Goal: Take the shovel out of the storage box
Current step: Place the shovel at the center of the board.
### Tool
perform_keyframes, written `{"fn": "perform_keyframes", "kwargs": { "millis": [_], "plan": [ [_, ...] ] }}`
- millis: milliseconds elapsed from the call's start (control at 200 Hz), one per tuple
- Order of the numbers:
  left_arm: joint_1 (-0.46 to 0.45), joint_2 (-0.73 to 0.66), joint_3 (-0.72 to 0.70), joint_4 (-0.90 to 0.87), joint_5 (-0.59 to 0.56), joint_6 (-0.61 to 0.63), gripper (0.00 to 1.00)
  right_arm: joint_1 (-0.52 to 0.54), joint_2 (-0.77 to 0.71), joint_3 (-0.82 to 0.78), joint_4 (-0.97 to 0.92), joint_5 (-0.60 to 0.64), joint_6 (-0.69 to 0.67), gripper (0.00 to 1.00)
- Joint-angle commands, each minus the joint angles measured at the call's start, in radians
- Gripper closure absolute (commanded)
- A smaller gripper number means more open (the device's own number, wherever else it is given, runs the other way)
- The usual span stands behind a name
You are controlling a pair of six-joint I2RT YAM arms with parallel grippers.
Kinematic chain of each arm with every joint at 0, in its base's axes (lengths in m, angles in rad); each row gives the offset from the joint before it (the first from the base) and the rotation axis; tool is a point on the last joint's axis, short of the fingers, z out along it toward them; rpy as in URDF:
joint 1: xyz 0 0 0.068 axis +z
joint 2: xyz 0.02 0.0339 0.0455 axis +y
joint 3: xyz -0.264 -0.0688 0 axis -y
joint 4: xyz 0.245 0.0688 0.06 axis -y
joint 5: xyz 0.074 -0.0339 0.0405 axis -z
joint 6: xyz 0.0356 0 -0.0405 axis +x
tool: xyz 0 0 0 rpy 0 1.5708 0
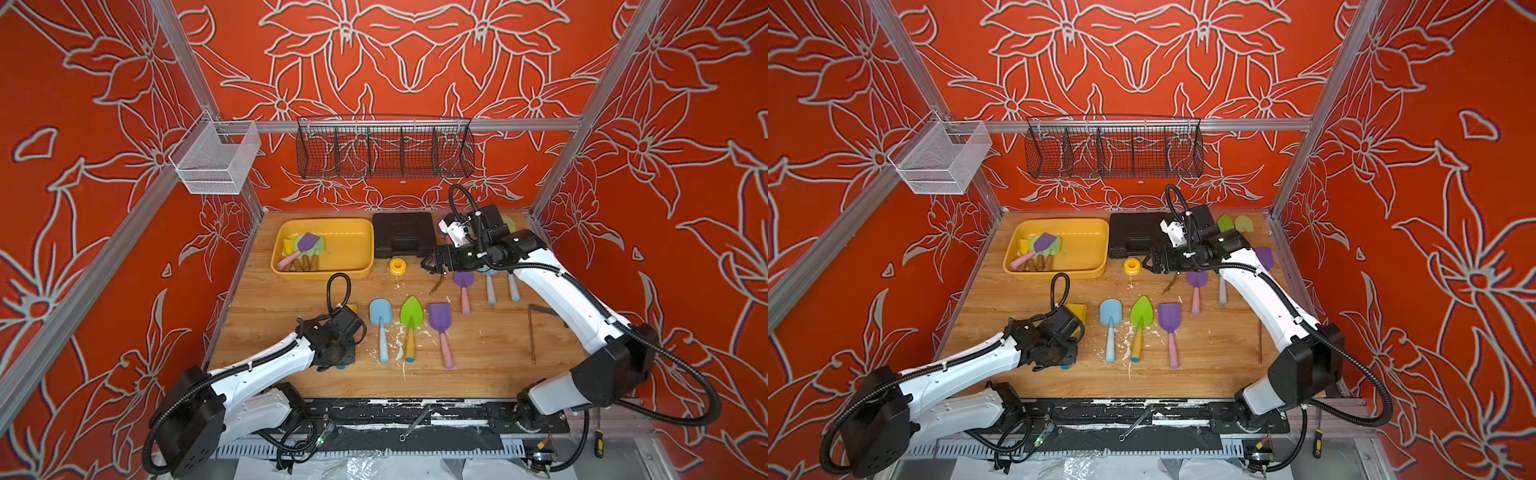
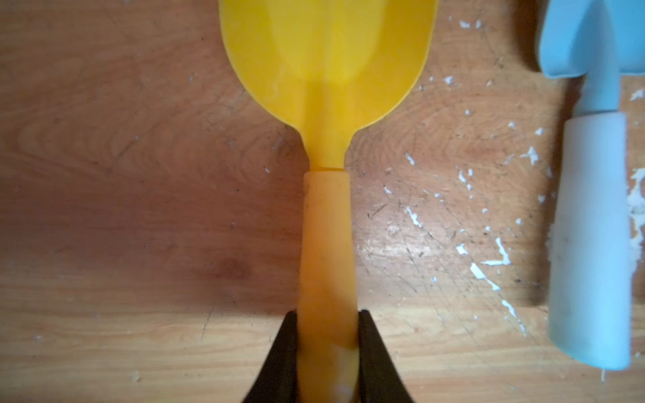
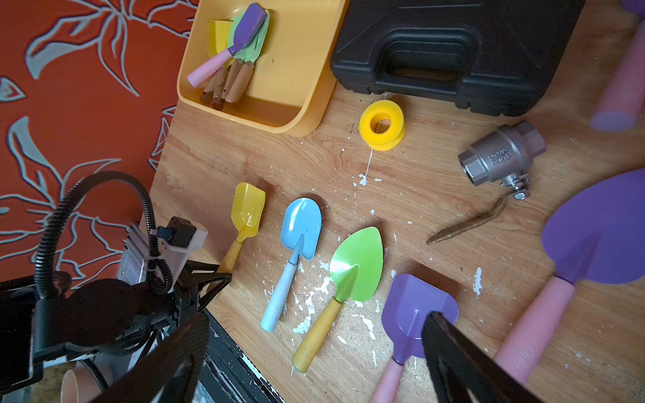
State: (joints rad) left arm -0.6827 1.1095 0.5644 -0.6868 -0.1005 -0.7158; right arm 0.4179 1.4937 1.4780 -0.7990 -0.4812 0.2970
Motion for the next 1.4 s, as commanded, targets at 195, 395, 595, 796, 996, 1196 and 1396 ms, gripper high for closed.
{"fn": "perform_keyframes", "kwargs": {
  "millis": [195,395,595,796,996,1196,1396],
  "plan": [
    [-0.011,0.112,0.014,0.093,-0.005,0.033,0.98,-0.007,-0.001,-0.008,0.008,-0.029,0.001,0.03],
    [-0.012,0.208,0.062,0.093,0.001,0.025,0.92,-0.007,0.002,-0.003,0.003,-0.028,-0.005,0.03],
    [-0.018,0.247,0.077,0.055,-0.016,0.002,0.73,-0.008,-0.004,-0.007,-0.007,-0.020,-0.016,0.03],
    [-0.020,0.222,0.063,0.025,-0.032,-0.046,0.41,-0.011,-0.004,-0.013,-0.005,-0.019,-0.016,0.03],
    [-0.020,0.160,0.100,-0.048,-0.043,-0.093,0.30,-0.015,-0.002,-0.010,-0.004,-0.019,-0.016,0.03],
    [-0.020,0.034,0.180,-0.199,-0.095,-0.156,0.23,-0.018,-0.009,-0.018,0.002,-0.017,-0.010,0.03],
    [-0.001,-0.059,0.345,-0.330,-0.195,-0.149,0.14,-0.019,-0.010,-0.022,0.002,-0.016,-0.008,0.03]
  ]
}}
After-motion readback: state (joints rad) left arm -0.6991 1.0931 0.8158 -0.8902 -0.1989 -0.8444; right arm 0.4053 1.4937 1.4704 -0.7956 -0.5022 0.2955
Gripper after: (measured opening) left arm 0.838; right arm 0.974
